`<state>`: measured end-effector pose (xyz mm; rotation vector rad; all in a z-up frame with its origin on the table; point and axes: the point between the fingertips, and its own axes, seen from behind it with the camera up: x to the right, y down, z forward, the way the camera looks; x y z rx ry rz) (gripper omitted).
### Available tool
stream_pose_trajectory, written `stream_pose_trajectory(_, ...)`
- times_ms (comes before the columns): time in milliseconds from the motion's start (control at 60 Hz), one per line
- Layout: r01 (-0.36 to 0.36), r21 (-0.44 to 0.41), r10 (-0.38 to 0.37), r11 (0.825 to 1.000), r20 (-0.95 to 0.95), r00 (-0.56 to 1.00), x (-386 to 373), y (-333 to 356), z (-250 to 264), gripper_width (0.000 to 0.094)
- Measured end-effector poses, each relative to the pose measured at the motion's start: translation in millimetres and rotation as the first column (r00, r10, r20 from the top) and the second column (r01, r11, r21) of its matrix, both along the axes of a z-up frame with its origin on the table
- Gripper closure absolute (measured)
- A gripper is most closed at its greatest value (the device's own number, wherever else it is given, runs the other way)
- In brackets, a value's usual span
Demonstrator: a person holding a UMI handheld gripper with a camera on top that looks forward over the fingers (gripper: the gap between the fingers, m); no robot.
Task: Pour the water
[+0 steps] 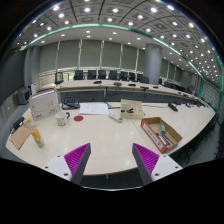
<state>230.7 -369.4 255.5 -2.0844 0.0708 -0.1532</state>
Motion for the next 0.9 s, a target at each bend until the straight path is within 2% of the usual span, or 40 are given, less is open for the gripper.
stream_pose_trajectory(167,-0.048,-0.023,0.048,0.999,-0.029,0.998,-35,-2,-21,0.0078)
stream_pose_trajectory(317,-0.121,-0.035,0.119,0.992,-0.059,0.991,-106,-7,-42,0.0077)
stream_pose_trajectory(650,-0.287,-0.012,0.284,0.958,-0.121,0.951,-317,18,-109,0.0075)
stream_pose_trajectory(733,-0.298,0.009,0.296,0.955,-0.12,0.948,-363,43,-125,0.0076)
stream_pose_trajectory(900,-0.25,0.1,0.261,0.963,-0.121,0.958,-423,112,-146,0.0077)
